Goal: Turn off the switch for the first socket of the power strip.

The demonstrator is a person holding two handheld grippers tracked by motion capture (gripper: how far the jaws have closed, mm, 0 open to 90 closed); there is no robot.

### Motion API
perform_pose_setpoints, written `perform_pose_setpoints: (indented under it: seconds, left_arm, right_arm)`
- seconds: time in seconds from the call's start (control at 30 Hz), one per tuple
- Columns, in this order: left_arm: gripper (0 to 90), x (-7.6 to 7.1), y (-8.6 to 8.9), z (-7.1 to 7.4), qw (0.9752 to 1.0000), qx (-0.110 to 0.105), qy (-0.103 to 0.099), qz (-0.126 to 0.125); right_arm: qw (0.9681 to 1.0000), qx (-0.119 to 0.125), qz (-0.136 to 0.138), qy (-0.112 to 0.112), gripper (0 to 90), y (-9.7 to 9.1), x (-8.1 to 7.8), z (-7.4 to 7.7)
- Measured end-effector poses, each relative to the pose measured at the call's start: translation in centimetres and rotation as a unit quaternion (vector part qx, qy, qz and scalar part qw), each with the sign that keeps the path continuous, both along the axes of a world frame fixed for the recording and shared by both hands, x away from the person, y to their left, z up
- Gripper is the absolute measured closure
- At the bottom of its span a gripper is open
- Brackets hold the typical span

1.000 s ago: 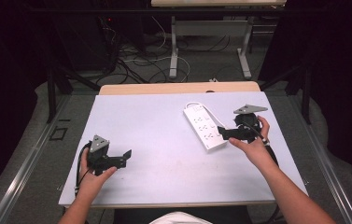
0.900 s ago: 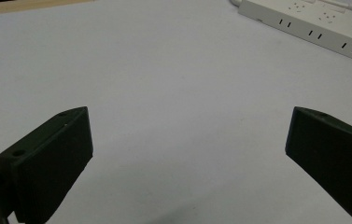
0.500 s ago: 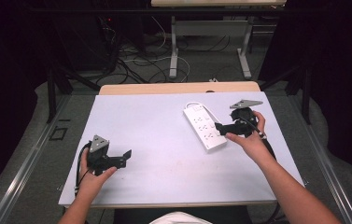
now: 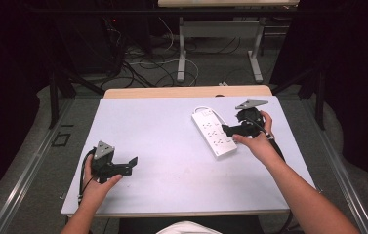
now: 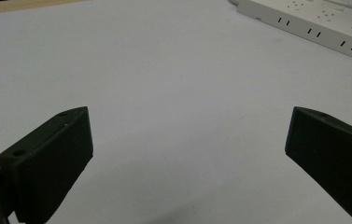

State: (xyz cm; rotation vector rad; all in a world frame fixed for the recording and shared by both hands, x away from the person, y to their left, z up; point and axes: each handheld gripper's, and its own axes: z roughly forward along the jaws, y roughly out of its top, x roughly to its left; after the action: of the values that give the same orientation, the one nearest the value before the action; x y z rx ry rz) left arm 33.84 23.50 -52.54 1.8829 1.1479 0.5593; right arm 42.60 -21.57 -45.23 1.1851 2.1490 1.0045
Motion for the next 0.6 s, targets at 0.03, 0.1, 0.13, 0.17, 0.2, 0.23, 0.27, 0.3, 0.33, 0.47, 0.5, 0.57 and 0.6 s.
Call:
perform_pose_setpoints:
  seconds: [0.03, 0.1, 0.13, 0.17, 0.2, 0.23, 0.27, 0.3, 0.33, 0.47, 0.5, 0.57, 0.6]
  left_arm:
    - [1.1, 0.0, 0.0, 0.0, 1.0000, -0.001, 0.000, 0.000]
    - [1.1, 0.0, -0.1, 0.0, 1.0000, -0.006, 0.002, 0.001]
    - [1.1, 0.0, 0.0, 0.0, 1.0000, -0.006, 0.002, 0.001]
    - [1.1, 0.0, -0.1, 0.0, 1.0000, -0.006, 0.002, 0.002]
    - [1.1, 0.0, -0.1, 0.0, 1.0000, -0.007, 0.002, 0.002]
    - [1.1, 0.0, 0.0, 0.0, 1.0000, -0.007, 0.001, 0.002]
    - [1.1, 0.0, 0.0, 0.0, 1.0000, -0.007, 0.002, 0.002]
    - [1.1, 0.0, 0.0, 0.0, 1.0000, -0.007, 0.002, 0.003]
    - [1.1, 0.0, 0.0, 0.0, 1.0000, -0.007, 0.001, 0.003]
    - [1.1, 0.0, 0.0, 0.0, 1.0000, -0.007, 0.002, 0.003]
    - [1.1, 0.0, 0.0, 0.0, 1.0000, -0.007, 0.002, 0.003]
    - [1.1, 0.0, 0.0, 0.0, 1.0000, -0.007, 0.002, 0.002]
    - [1.1, 0.0, 0.0, 0.0, 1.0000, -0.007, 0.002, 0.003]
  right_arm:
    - [1.0000, 0.000, 0.000, 0.000, 15.1, 0.0, 0.0, 0.0]
    - [1.0000, -0.001, 0.001, -0.002, 15.2, 0.0, 0.3, 0.0]
    - [1.0000, -0.004, 0.001, -0.003, 15.2, 0.0, 0.6, -0.1]
    - [1.0000, -0.004, 0.001, -0.003, 15.2, 0.0, 0.6, -0.1]
    - [1.0000, -0.003, -0.001, -0.001, 15.2, 0.0, 0.7, 0.0]
    - [1.0000, 0.005, -0.002, 0.004, 15.2, 0.1, 0.9, -0.1]
    - [1.0000, 0.005, -0.004, 0.007, 15.2, 0.1, 1.0, 0.0]
    - [1.0000, 0.004, -0.004, 0.007, 15.2, 0.1, 1.1, 0.0]
    - [1.0000, 0.002, -0.002, 0.008, 15.2, 0.2, 1.2, 0.0]
    - [0.9999, -0.001, -0.006, 0.012, 15.4, 0.3, 1.6, -0.1]
    - [0.9999, -0.001, -0.006, 0.012, 15.4, 0.3, 1.6, -0.1]
    - [0.9999, -0.001, -0.007, 0.016, 15.7, 0.4, 1.9, -0.2]
    - [0.9998, -0.002, -0.006, 0.017, 15.8, 0.4, 2.1, -0.2]
